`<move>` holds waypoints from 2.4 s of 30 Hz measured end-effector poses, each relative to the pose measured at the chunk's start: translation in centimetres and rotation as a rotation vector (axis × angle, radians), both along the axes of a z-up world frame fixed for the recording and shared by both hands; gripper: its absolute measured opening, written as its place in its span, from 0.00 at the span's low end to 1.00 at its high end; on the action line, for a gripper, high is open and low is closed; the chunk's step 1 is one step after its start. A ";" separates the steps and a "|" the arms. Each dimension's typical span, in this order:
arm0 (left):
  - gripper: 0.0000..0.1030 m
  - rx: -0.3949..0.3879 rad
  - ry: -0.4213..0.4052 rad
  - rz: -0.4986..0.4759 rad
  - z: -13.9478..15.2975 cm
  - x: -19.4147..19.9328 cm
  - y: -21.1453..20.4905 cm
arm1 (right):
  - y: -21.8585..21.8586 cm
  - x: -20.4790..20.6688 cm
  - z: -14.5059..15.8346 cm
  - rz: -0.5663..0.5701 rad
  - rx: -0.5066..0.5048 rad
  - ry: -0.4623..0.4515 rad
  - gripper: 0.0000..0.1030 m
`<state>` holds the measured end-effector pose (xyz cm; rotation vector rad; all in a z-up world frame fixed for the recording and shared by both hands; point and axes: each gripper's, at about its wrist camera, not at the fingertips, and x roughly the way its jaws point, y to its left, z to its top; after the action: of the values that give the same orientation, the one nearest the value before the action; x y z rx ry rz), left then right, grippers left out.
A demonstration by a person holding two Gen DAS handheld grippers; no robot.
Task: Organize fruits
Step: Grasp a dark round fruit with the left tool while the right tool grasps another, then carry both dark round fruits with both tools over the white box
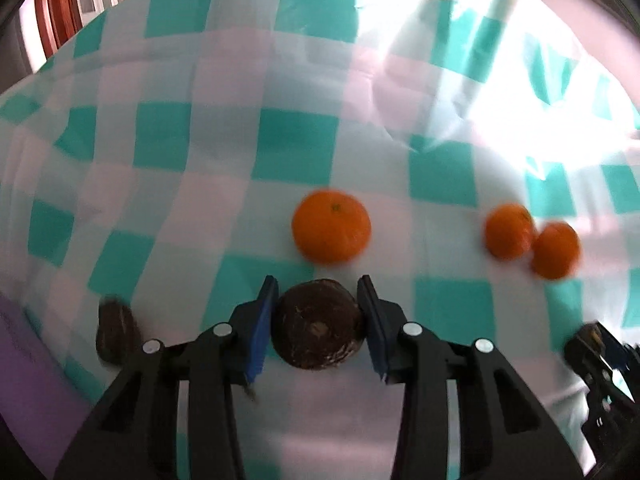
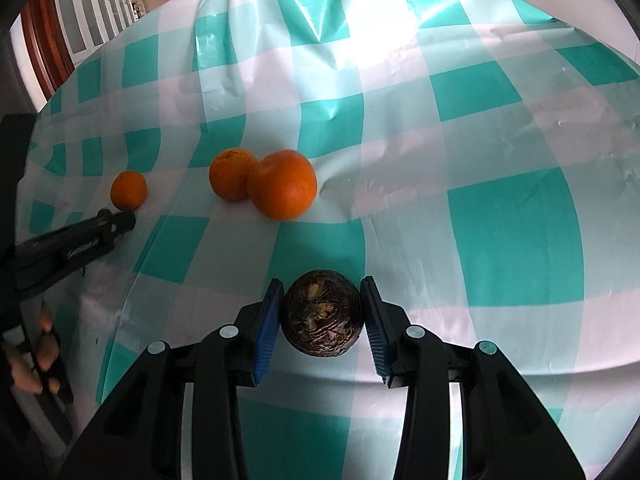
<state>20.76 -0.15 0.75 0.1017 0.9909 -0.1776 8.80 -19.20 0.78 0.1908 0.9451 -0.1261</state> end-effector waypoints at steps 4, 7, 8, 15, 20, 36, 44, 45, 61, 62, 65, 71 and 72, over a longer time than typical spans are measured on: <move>0.40 -0.028 0.017 -0.047 0.3 -4.6 -0.2 | -0.2 -0.4 -0.1 0.012 0.018 0.017 0.38; 0.40 -0.051 0.038 -0.059 0.7 -8.5 -0.5 | -0.1 -1.5 -0.2 0.027 0.031 0.033 0.38; 0.40 -0.053 0.046 -0.061 0.7 -9.5 -0.4 | -0.2 -2.5 0.0 0.033 0.038 0.040 0.38; 0.40 -0.022 0.080 -0.095 1.5 -17.6 0.5 | 0.8 -8.9 1.6 0.119 0.064 0.075 0.38; 0.40 0.002 0.068 -0.080 4.1 -22.8 2.0 | 2.1 -13.5 3.6 0.239 0.058 0.079 0.38; 0.40 0.021 -0.148 0.000 14.8 -29.4 5.8 | 6.2 -17.5 11.4 0.514 0.026 -0.079 0.38; 0.40 0.021 -0.185 0.034 16.8 -30.1 7.7 | 7.2 -17.9 13.4 0.557 0.013 -0.121 0.38; 0.40 0.018 -0.190 0.039 17.1 -30.2 8.1 | 7.2 -17.8 13.7 0.551 0.017 -0.124 0.38; 0.40 -0.031 -0.228 0.184 19.5 -28.1 19.7 | 17.5 -14.7 16.3 0.679 0.000 -0.136 0.38; 0.40 -0.032 -0.229 0.194 19.6 -27.8 20.7 | 18.3 -14.5 16.4 0.688 -0.001 -0.135 0.38; 0.40 -0.030 -0.229 0.221 19.6 -26.9 23.8 | 21.2 -13.7 16.6 0.719 -0.006 -0.142 0.38; 0.40 -0.010 -0.218 0.232 19.4 -25.2 29.6 | 26.9 -11.9 16.6 0.759 0.006 -0.154 0.38; 0.40 -0.008 -0.215 0.229 19.4 -25.0 30.3 | 28.0 -11.7 16.6 0.763 0.008 -0.155 0.38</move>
<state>-4.27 30.11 20.10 -0.0007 0.7803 0.0393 -2.85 8.77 17.37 -0.1585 0.8092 0.5874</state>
